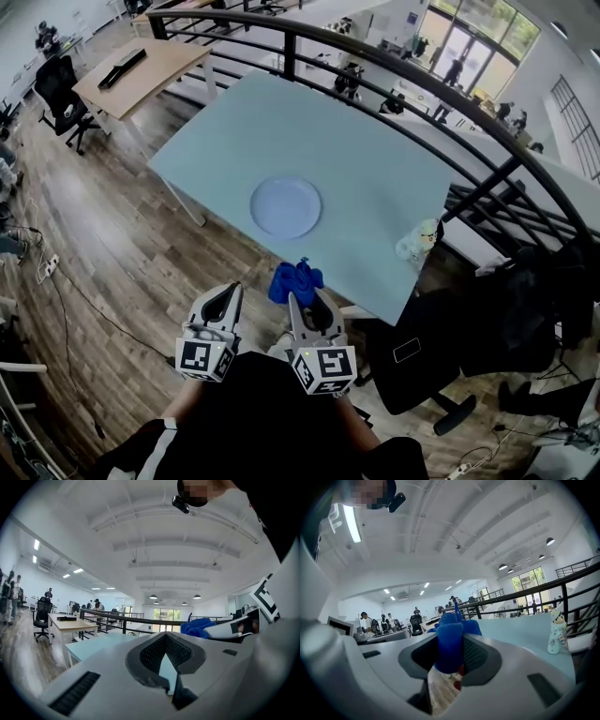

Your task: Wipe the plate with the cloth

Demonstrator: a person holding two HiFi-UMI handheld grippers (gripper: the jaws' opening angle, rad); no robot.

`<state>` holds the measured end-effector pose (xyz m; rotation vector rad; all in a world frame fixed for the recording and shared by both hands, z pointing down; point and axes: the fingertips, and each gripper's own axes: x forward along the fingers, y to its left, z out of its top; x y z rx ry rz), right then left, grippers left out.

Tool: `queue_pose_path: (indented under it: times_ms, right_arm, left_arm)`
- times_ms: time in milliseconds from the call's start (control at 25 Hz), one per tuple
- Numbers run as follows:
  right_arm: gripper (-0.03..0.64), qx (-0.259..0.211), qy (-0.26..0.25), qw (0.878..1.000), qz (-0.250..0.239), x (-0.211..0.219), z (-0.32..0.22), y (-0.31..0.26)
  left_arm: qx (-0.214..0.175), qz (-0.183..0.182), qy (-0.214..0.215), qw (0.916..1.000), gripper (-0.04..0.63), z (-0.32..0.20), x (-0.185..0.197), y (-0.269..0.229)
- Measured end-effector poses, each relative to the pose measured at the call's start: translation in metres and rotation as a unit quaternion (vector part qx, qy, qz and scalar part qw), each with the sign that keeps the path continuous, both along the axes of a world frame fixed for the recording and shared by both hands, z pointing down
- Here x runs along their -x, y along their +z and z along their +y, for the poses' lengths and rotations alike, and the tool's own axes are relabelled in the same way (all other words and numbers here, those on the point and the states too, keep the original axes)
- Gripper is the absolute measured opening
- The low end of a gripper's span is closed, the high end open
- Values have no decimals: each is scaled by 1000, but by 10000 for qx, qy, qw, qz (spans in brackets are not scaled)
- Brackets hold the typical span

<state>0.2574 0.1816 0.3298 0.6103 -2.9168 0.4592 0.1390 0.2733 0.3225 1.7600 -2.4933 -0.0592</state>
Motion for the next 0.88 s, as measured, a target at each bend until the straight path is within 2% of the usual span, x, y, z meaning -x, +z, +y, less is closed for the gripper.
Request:
queue_pose_path:
  times_ms: [360,880]
  right_arm:
    - [118,53,-50,10000,23,6,-16,7]
    - [118,-16,303,9995,51,27,-42,13]
  left_arm:
    - [57,-2,-88,9999,0,-15,11,6]
    - [-73,-57,150,9998,0,-41,42,8]
